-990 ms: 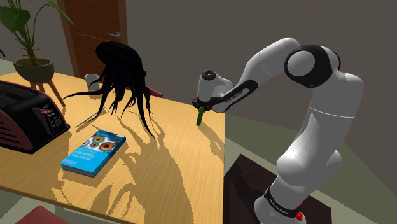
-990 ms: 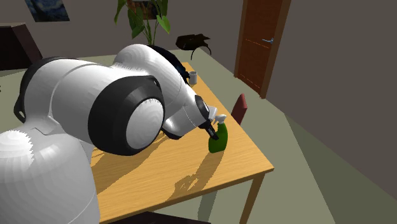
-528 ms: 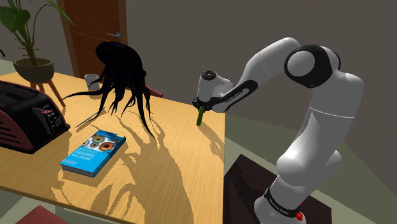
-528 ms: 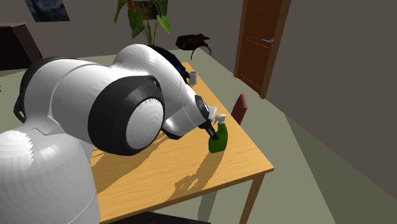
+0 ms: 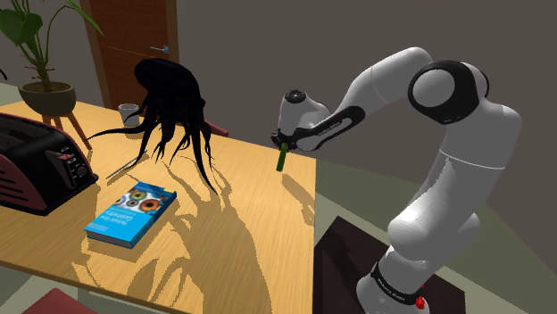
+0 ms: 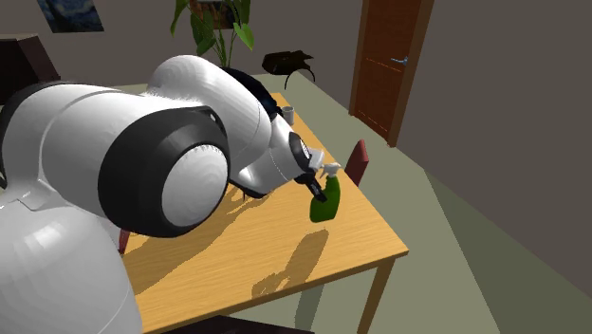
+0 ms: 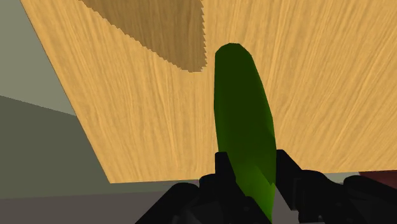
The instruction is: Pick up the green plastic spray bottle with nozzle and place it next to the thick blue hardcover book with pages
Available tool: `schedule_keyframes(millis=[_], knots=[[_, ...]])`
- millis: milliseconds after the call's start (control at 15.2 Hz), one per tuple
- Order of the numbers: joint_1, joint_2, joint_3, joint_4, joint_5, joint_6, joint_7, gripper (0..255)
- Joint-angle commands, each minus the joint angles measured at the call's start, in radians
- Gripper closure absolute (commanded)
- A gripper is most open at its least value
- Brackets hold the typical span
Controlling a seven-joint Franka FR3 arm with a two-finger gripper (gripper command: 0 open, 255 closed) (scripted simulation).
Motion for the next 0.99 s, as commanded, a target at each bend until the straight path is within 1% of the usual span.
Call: schedule_keyframes(millis=[0,924], knots=[[-0.003,-0.016,0.006,0.005,0.027,-0.015,-0.026,255],[-0.009,-0.127,0.032,0.053,0.196,-0.136,-0.195,255]])
